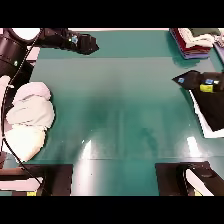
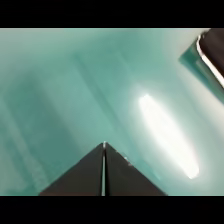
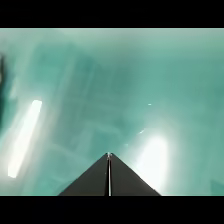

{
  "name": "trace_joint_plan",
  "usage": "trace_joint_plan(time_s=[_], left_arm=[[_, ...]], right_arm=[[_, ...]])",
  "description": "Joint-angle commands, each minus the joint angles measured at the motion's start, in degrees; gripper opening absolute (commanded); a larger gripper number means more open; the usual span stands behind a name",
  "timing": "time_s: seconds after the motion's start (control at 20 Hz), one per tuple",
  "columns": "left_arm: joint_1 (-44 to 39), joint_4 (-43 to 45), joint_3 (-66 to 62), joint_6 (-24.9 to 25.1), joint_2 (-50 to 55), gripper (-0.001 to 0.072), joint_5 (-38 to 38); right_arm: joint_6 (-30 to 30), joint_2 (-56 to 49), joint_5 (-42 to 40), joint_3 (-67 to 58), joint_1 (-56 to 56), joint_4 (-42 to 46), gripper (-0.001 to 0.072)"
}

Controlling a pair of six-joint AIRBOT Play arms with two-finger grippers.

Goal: Fold the shirts.

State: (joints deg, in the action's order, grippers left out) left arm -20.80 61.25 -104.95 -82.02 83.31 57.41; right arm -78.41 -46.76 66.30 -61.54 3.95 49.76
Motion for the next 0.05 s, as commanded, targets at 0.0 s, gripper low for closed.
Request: trace_joint_plan(time_s=[0.0], left_arm=[[-0.04, 0.02, 0.00, -0.04, 0.02, 0.0024, -3.21]], right_arm=[[0.04, 0.04, -0.70, 0.04, -4.90, -0.11, 0.0021]])
